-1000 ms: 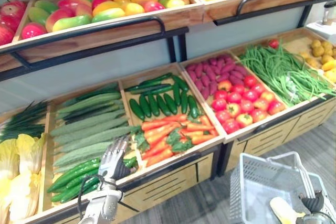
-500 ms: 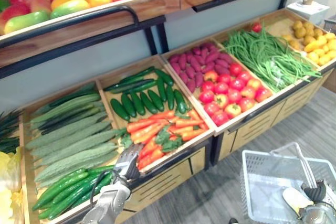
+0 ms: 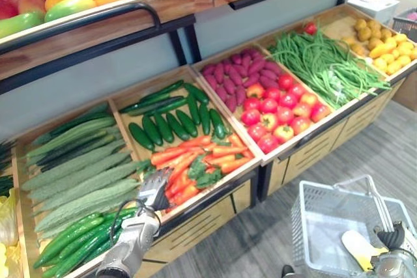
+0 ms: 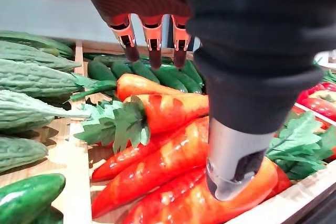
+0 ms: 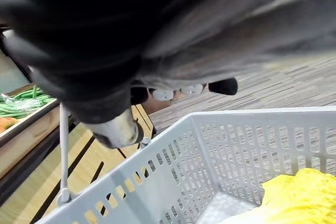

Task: Pick vegetable in the basket

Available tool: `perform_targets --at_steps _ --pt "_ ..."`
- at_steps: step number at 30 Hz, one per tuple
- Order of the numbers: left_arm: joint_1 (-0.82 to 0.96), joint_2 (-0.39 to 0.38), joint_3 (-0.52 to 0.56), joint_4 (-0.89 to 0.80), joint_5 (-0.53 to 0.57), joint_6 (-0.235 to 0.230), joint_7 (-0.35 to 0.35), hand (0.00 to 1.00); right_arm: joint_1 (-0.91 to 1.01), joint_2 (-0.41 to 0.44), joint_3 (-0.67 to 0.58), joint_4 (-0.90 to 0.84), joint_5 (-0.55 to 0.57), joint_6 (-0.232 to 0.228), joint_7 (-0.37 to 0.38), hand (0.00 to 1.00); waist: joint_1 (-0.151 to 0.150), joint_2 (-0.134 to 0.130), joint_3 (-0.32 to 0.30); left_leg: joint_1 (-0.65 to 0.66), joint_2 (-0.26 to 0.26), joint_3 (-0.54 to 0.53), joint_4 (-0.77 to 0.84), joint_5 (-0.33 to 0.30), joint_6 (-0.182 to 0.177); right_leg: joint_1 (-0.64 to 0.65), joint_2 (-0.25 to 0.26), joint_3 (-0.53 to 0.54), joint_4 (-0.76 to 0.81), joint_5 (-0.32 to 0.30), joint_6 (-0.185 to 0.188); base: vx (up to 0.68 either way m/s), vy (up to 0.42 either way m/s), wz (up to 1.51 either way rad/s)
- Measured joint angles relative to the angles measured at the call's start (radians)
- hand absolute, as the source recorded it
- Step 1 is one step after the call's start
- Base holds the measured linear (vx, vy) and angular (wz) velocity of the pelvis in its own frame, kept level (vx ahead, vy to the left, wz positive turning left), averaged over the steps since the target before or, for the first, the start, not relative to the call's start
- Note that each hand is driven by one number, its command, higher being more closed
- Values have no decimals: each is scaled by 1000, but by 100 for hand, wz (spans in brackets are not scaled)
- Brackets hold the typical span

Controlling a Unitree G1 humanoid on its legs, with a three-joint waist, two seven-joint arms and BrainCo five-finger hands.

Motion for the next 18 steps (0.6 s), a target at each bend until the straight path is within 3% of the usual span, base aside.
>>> perform_targets --at_steps 9,18 --pt "-88 0 0 20 10 29 0 0 -8 0 0 0 -17 1 0 100 -1 0 7 -11 0 0 0 0 0 -13 0 2 0 2 -1 -4 0 -1" --pt "-259 0 -23 118 10 61 11 0 -71 -1 -2 -9 -17 5 0 100 -7 5 64 -54 -6 36 0 2 2 -78 5 49 -20 35 -1 -6 5 -15"
